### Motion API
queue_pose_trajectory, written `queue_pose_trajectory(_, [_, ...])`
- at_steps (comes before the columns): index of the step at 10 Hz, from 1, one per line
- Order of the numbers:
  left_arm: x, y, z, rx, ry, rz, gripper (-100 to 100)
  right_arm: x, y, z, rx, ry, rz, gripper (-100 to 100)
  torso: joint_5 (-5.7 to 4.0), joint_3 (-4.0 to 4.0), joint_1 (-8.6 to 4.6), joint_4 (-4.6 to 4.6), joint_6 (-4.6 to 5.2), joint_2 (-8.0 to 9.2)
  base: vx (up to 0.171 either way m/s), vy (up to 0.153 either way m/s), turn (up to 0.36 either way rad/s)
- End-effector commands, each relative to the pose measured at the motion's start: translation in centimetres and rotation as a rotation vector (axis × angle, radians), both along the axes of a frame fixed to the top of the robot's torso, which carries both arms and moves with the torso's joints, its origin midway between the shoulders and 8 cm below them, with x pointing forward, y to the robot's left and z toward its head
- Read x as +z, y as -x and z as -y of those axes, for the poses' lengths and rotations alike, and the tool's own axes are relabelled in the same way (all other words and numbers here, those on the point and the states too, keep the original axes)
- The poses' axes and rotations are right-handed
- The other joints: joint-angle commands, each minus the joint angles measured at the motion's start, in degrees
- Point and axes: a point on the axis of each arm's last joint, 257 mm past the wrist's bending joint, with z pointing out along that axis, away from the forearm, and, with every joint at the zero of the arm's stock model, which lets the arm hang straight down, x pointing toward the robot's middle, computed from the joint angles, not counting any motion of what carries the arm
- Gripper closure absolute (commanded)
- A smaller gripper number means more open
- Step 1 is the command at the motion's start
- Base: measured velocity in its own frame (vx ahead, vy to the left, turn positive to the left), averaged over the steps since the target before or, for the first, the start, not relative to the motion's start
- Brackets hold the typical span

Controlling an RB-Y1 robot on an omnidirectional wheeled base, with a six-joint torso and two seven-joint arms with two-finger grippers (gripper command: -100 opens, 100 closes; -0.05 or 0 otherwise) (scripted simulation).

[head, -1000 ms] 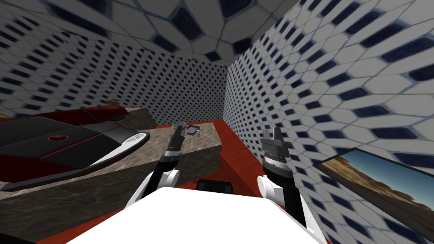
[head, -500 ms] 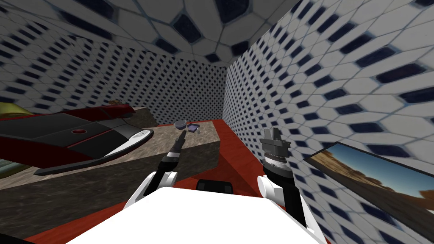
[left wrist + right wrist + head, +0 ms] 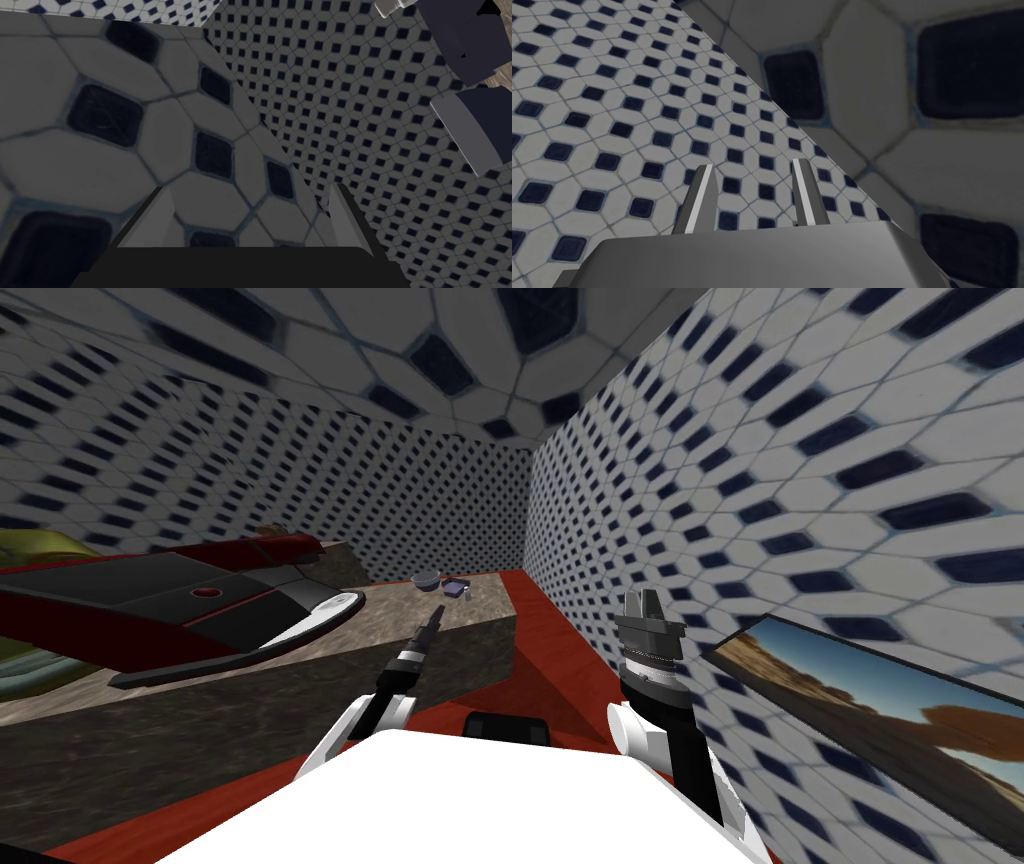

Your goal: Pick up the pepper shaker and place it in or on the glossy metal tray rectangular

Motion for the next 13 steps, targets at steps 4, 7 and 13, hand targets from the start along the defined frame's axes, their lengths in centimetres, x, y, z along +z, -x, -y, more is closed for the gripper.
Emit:
queue_pose_trajectory(4, [-4.5, -0.9, -1.9, 0.052, -0.114, -0.108, -100, 0.0, 0.0, 0.0, 0.0, 0.0, 0.0, 0, 0.0, -0.08, 0.01, -0.03, 0.01, -0.13, -0.027, -0.024, -0.03])
queue_pose_trajectory(7, [-7.5, -1.4, -3.2, 0.081, -0.187, -0.178, -100, 0.0, 0.0, 0.0, 0.0, 0.0, 0.0, 0, 0.0, -0.09, 0.0, -0.03, 0.0, -0.15, -0.015, -0.03, -0.04])
queue_pose_trajectory(13, [-12.7, -2.5, -6.3, 0.136, -0.37, -0.311, -100, 0.0, 0.0, 0.0, 0.0, 0.0, 0.0, 0, 0.01, -0.18, 0.07, -0.07, 0.0, -0.31, 0.02, -0.023, -0.057])
